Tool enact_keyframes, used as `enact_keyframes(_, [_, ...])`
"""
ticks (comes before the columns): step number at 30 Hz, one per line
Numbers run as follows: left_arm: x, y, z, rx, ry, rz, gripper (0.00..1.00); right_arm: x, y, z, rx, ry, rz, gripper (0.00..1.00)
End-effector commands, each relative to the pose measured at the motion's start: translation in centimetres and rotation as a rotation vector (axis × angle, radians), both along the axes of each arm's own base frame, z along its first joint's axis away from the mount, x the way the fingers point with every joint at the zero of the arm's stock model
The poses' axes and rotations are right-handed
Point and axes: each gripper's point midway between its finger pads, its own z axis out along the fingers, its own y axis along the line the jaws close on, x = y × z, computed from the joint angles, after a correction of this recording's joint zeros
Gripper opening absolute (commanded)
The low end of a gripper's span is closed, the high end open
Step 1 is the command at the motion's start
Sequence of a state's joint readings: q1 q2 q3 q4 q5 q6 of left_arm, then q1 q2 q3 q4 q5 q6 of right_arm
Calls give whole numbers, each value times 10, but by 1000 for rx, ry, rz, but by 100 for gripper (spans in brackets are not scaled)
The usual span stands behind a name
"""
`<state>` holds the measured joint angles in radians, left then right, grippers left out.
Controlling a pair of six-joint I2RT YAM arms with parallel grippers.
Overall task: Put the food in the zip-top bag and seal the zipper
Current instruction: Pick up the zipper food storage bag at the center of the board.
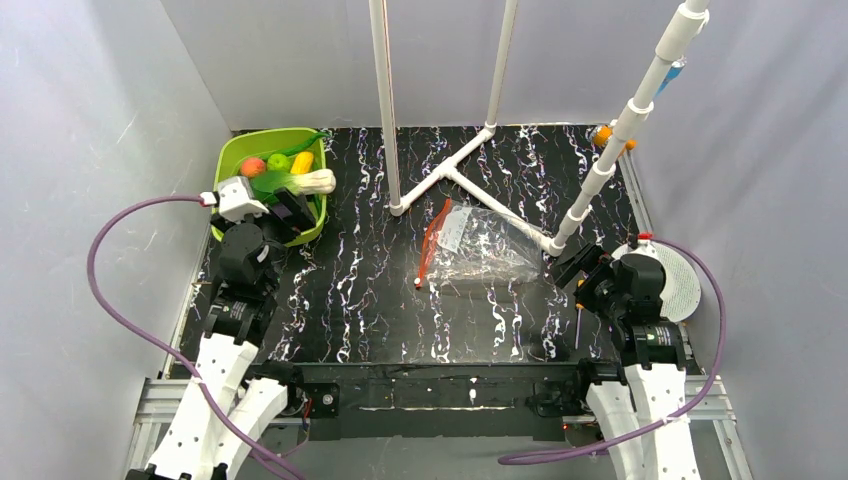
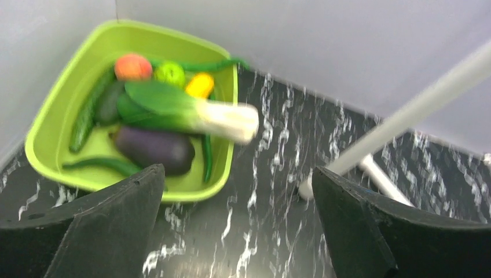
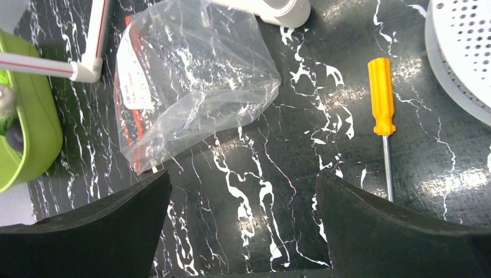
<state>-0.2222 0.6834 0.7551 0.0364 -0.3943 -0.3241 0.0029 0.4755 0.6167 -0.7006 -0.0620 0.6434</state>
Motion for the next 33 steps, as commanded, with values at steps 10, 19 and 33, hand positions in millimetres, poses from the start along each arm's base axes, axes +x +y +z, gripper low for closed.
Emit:
enact_keyframes(10, [-18, -91, -67, -35, 248, -521, 100, -15, 57, 9, -204, 65, 171, 100])
enact_keyframes(19, [-22, -74, -63, -7, 233, -440, 100, 9, 158, 43, -574, 77, 191, 100])
enact_keyframes(33, [-50, 13, -51, 6, 224, 37, 99, 121, 287, 6, -735, 127, 149, 100])
